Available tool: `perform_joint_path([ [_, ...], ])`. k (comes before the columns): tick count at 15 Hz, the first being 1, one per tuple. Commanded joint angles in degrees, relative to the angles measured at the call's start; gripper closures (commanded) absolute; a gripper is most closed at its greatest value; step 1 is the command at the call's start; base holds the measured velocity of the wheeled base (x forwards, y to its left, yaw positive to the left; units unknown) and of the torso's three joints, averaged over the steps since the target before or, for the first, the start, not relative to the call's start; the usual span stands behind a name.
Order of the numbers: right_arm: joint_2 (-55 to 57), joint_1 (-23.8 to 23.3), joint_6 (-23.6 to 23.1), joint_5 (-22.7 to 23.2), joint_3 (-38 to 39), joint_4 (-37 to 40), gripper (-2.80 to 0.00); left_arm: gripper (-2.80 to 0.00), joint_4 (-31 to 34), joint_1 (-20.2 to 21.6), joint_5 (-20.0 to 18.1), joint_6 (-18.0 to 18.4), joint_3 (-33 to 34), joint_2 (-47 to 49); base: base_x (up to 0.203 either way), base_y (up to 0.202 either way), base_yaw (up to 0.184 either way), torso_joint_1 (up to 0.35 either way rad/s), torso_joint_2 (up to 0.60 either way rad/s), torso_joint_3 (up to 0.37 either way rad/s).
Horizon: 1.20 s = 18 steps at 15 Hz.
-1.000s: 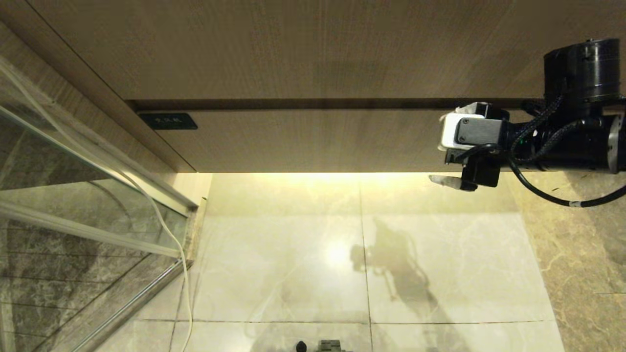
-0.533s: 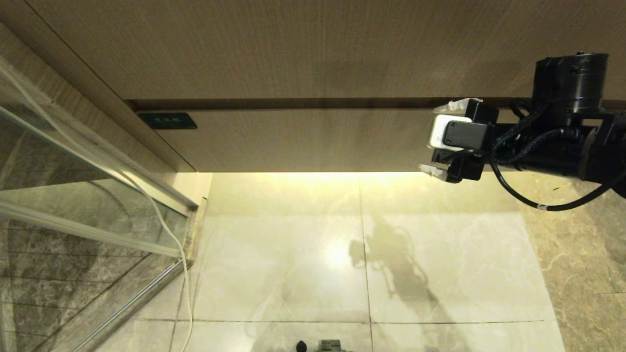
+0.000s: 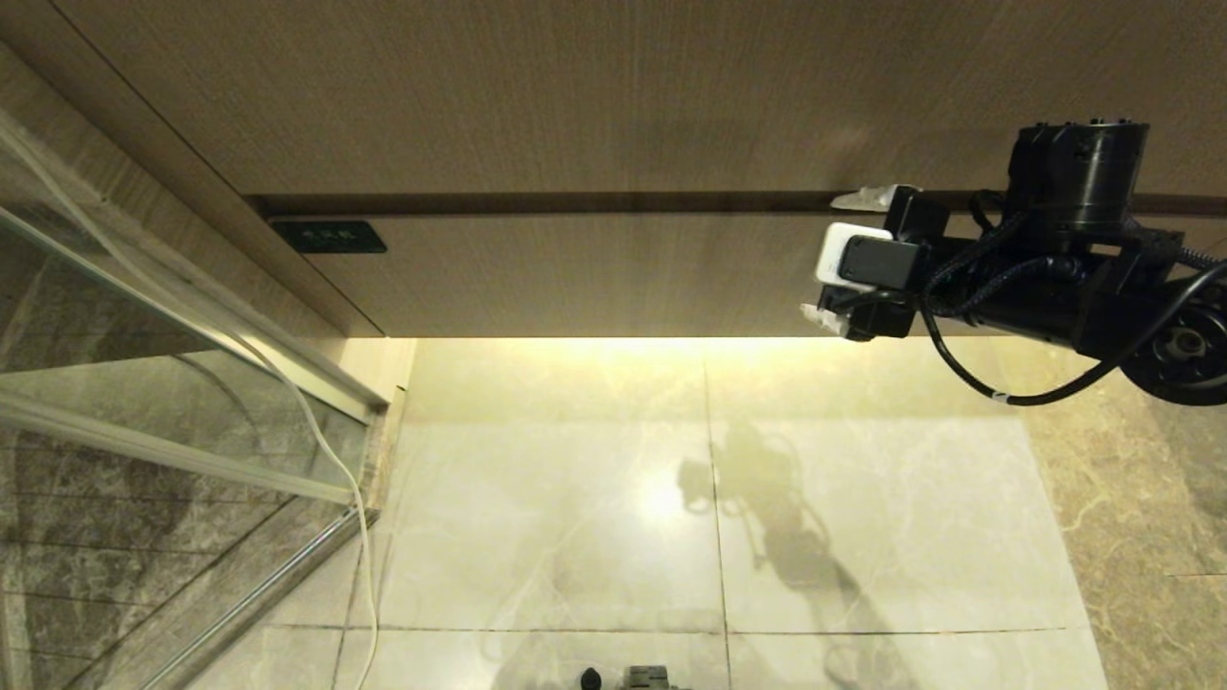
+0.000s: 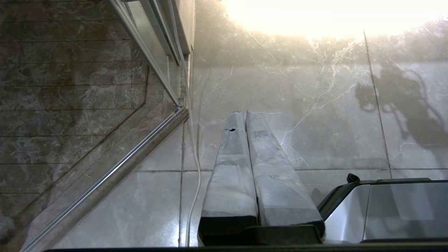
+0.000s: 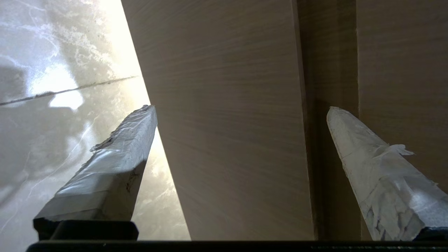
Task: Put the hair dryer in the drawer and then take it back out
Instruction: Pull open the drawer
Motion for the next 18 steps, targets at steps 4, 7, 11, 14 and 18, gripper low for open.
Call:
perform_joint_path([
  [4,1.8,-0.4,-0.6,0.1,-0.7,-1.8,-2.8,0.0,0.0,0.0,0.0,0.0,0.0,0.0,0.0,0.0,0.0,0.0,0.0,0.0],
  [7,2.6,-0.6,-0.6,0.2,-0.9,-2.9,-2.8,0.0,0.0,0.0,0.0,0.0,0.1,0.0,0.0,0.0,0.0,0.0,0.0,0.0],
  [11,4.6,-1.4,-1.8,0.2,-2.3,-3.7,-2.8,0.0,0.0,0.0,0.0,0.0,0.1,0.0,0.0,0.0,0.0,0.0,0.0,0.0],
  [14,6.0,-1.8,-2.1,0.2,-3.4,-3.7,-2.8,0.0,0.0,0.0,0.0,0.0,0.0,0.0,0.0,0.0,0.0,0.0,0.0,0.0],
  [18,8.3,-2.7,-2.3,0.3,-5.1,-3.8,-2.8,0.0,0.0,0.0,0.0,0.0,0.0,0.0,0.0,0.0,0.0,0.0,0.0,0.0],
])
